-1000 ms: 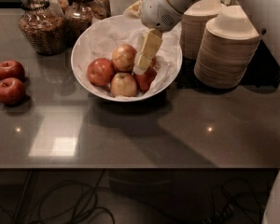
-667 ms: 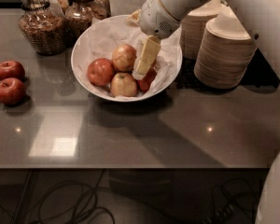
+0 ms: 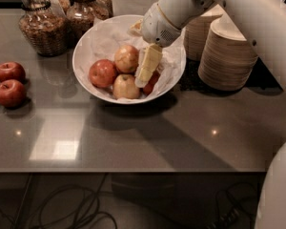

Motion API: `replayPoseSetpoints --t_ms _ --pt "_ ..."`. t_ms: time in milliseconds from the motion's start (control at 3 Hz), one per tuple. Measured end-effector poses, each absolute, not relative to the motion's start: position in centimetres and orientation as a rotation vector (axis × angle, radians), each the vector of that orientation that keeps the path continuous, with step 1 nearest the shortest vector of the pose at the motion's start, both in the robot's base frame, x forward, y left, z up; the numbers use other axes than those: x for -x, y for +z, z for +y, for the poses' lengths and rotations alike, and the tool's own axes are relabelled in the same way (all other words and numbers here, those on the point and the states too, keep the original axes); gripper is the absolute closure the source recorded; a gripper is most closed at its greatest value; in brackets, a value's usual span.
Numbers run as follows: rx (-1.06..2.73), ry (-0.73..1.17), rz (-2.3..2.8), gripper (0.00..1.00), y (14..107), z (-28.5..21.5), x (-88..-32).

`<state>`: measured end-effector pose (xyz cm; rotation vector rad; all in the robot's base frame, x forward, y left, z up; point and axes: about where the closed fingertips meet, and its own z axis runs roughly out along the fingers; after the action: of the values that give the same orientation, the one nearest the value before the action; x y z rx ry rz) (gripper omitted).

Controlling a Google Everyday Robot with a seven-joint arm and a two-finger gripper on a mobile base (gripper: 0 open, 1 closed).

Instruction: Pick apple from white bowl

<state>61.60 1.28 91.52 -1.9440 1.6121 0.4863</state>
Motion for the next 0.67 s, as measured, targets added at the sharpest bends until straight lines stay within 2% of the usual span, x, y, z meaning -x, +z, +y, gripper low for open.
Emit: replayPoseSetpoints --t_ms 667 --pt "1.944 0.486 1.612 0.42 91.51 1.29 -61.6"
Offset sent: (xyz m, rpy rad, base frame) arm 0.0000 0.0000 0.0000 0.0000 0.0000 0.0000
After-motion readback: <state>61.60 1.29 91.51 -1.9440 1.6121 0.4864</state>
